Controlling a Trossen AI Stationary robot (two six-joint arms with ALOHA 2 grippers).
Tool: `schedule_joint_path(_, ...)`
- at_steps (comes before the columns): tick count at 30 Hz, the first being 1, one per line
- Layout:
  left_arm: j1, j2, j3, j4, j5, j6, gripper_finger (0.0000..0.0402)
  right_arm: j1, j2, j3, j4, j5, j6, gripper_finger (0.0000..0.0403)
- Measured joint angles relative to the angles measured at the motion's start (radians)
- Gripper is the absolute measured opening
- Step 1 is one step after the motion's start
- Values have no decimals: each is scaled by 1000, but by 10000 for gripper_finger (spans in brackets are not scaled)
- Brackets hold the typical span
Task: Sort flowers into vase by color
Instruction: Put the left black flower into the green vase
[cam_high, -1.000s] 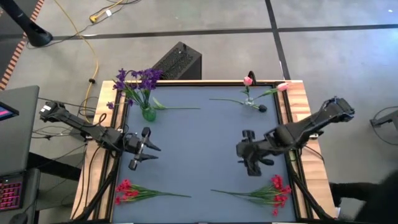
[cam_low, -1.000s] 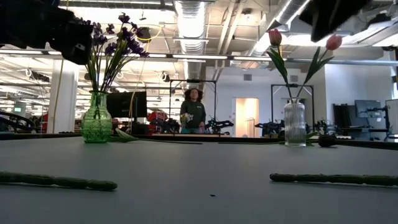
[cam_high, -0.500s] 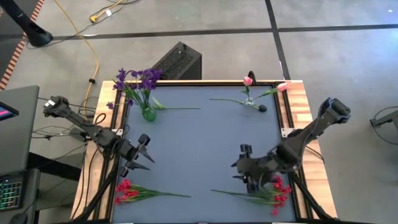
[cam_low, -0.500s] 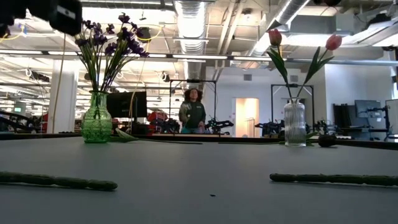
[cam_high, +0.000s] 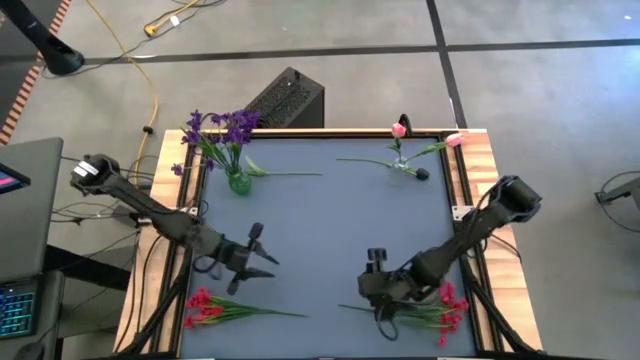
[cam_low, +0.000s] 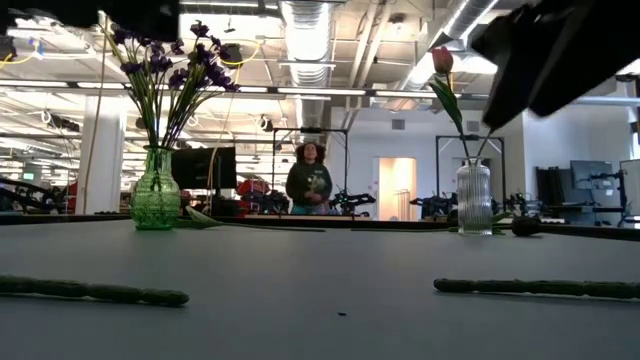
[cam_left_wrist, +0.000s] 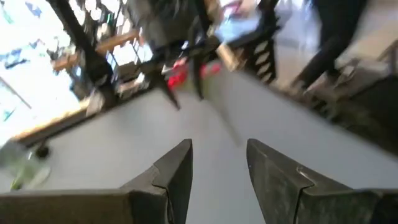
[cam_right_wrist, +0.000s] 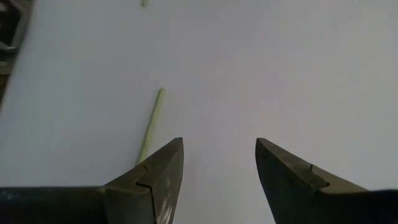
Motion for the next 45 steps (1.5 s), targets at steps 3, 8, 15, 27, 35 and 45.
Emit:
schedule_joint_path(3, 54, 88, 44, -46, -1, -4, 141, -39, 45, 0, 65, 2, -34, 225)
schedule_joint_path(8, 138, 194, 77, -78, 14, -12, 141, -138, 147, 0, 333, 0, -238, 225)
schedule_joint_path(15, 199, 191, 107, -318, 3, -87, 141, -354, 318, 2, 808, -5, -495, 225)
schedule_joint_path(27, 212, 125, 107, -480, -115, -211, 141, -707, 482, 284, 694, -79, -464, 216)
schedule_joint_path(35, 212, 126, 107, -492, -104, -225, 141, -798, 585, 505, 446, -81, -463, 185)
schedule_joint_path(45, 212, 126, 107, -497, -80, -226, 141, -893, 596, 592, 221, -175, -454, 182)
